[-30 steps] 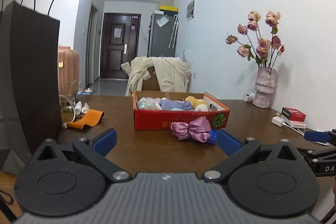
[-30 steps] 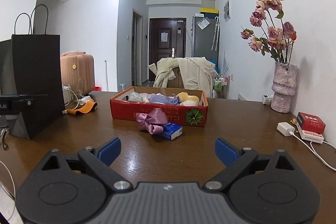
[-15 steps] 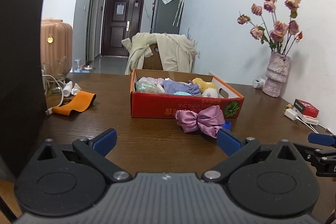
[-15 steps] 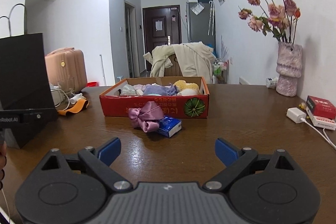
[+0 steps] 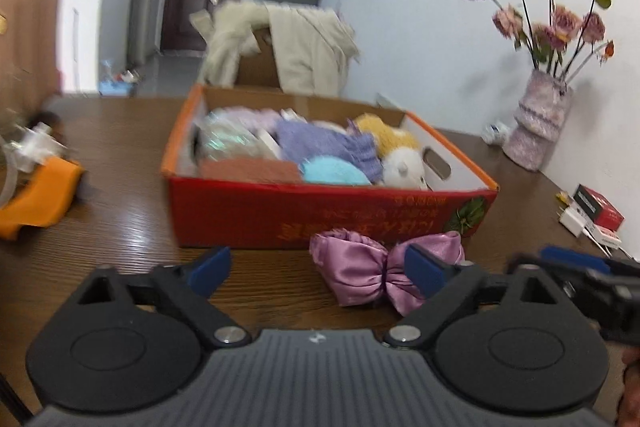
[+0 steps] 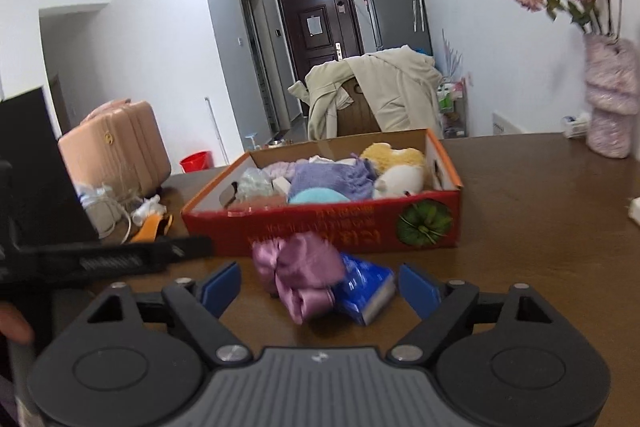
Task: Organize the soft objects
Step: 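Close both grippers on the pink satin scrunchie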
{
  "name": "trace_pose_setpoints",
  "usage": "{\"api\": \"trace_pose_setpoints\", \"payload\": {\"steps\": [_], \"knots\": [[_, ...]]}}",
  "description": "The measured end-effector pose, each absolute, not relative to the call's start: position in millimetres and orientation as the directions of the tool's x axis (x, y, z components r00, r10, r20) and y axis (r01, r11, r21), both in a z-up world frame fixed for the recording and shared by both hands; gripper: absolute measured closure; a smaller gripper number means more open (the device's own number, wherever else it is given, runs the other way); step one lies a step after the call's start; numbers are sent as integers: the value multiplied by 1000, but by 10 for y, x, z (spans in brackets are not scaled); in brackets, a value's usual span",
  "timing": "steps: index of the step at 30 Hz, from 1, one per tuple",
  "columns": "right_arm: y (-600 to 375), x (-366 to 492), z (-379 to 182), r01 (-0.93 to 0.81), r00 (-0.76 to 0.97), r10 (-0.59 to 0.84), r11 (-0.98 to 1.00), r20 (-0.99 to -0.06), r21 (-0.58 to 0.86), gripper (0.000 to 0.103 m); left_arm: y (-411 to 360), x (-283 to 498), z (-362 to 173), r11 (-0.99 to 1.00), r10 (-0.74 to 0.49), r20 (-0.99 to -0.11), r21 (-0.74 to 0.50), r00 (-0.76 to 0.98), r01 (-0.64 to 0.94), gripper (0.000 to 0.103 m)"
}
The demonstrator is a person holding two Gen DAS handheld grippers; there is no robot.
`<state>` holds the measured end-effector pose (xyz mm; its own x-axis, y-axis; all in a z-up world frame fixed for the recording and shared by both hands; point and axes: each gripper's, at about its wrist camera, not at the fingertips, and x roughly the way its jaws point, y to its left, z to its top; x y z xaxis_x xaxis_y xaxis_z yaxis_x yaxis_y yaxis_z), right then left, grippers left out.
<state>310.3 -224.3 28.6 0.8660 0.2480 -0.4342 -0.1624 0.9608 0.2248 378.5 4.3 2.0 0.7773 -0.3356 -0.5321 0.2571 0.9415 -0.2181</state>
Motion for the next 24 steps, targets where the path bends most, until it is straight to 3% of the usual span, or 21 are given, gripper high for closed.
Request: {"api": "trace_pose_setpoints", "payload": {"steps": [9,10,12,13,16,21,24], "knots": [[-2112,3772,142,-192,832,286,952,-476,237,58,89,4296,-197,899,-412,-587,-387,697,205,40],[-2086,3779,109,-203,822,294,951,-488,232,61,83,4334,-226,889,-431,-592,-406,681,209,44],[-2052,3774,39,-223,806,310,948,-504,228,70,99,4352,-288,859,-489,-594,-455,639,235,77],[-2034,3753,11,-239,797,324,944,-510,227,80,120,4329,-284,850,-504,-591,-471,630,238,78],[-1980,3572,17,-273,799,325,946,-506,177,91,179,4106,-165,842,-521,-562,-463,642,278,82],[-2085,3190,70,-364,754,423,906,-503,217,92,166,3435,-99,869,-482,-547,-400,684,293,82],[-2178,3028,-12,-334,736,402,916,-544,224,85,48,3096,-185,896,-428,-565,-366,705,252,83]]}}
